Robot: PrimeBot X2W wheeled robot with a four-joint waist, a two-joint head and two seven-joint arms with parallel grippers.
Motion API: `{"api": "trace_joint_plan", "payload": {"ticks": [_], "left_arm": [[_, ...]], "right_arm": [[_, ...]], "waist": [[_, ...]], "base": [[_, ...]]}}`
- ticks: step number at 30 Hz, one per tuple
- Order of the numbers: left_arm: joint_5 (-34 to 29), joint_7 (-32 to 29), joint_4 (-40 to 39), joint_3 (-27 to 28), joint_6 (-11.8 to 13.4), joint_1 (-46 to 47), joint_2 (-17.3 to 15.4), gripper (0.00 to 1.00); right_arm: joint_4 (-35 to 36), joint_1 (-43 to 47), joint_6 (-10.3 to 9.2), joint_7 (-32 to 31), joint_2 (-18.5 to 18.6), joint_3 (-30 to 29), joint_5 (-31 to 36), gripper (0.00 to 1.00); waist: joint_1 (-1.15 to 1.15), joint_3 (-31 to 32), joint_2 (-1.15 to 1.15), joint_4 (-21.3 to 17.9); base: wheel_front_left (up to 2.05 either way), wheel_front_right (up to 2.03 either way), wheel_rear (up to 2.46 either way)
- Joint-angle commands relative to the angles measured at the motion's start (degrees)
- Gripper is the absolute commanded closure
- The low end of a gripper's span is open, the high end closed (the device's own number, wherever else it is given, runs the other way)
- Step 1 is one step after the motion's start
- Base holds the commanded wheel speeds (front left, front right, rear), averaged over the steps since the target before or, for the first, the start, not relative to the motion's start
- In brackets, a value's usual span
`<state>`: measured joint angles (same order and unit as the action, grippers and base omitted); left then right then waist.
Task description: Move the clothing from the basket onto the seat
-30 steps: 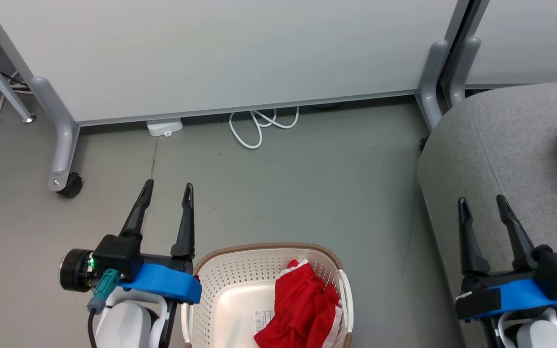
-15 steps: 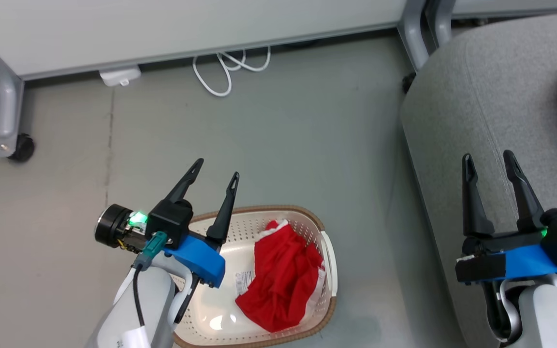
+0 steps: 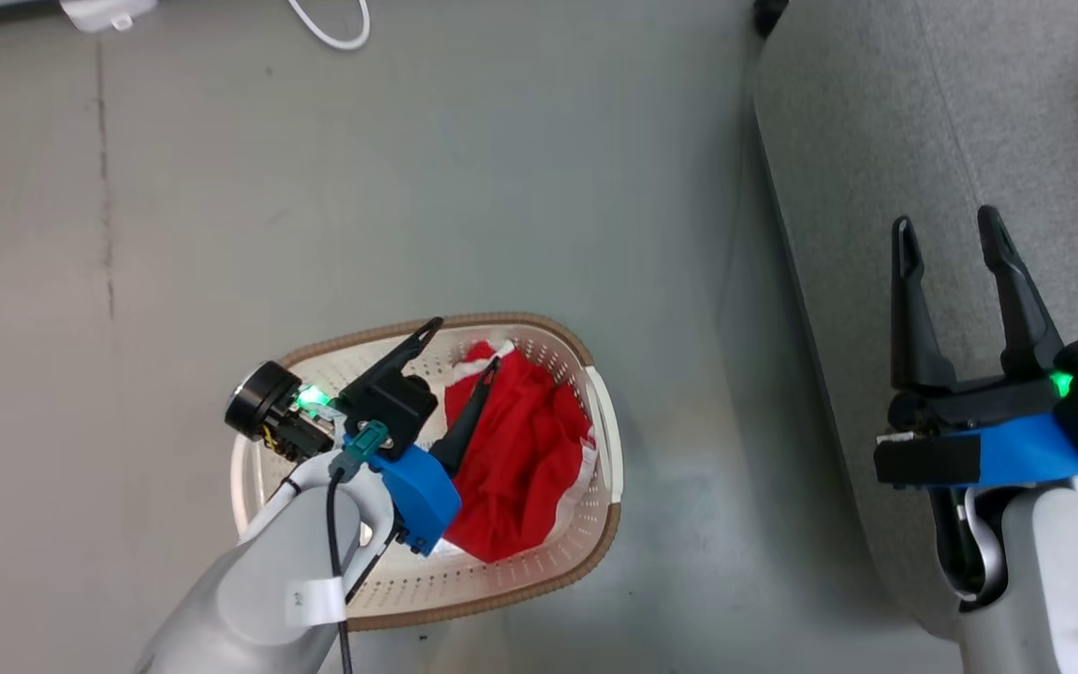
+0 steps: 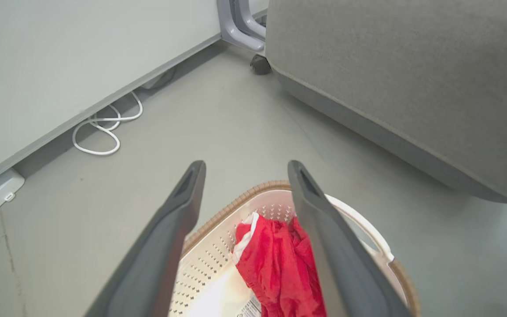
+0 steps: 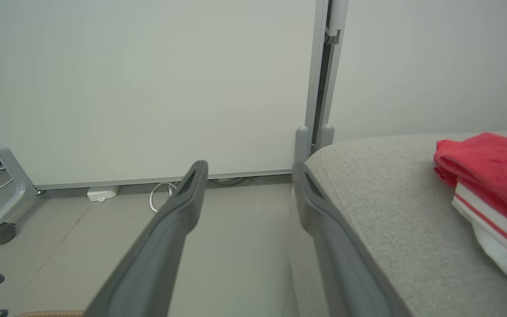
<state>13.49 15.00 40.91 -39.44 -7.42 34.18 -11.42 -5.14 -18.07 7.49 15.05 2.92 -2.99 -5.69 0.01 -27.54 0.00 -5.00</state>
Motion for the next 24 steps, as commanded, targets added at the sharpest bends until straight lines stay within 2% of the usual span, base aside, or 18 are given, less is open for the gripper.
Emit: {"api": "trace_joint_plan", "payload": {"ticks": [1,14,24], "left_arm": [[0.47,0.27,0.82,-1.20,-0.09,1.52,-0.32,0.00],[6.29,0.26,11.86,-17.18,-0.08,7.69,0.06,0.00],[14.97,0.26,18.01,-26.45,-0.08,11.96,0.67,0.00]], "right_arm": [[0.41,-1.29,0.01,0.20,-0.05,0.15,0.12,0.00],[1.75,-6.30,0.01,0.20,-0.05,1.48,0.18,0.00],[3.33,-8.84,0.01,0.20,-0.05,1.79,0.50,0.00]], "waist": [[-0.01,-2.50,0.00,-0.95],[-0.01,-10.57,0.00,-2.67],[-0.01,-17.25,0.00,-3.45]], "base": [[0.00,0.00,0.00],[0.00,0.00,0.00],[0.00,0.00,0.00]]}}
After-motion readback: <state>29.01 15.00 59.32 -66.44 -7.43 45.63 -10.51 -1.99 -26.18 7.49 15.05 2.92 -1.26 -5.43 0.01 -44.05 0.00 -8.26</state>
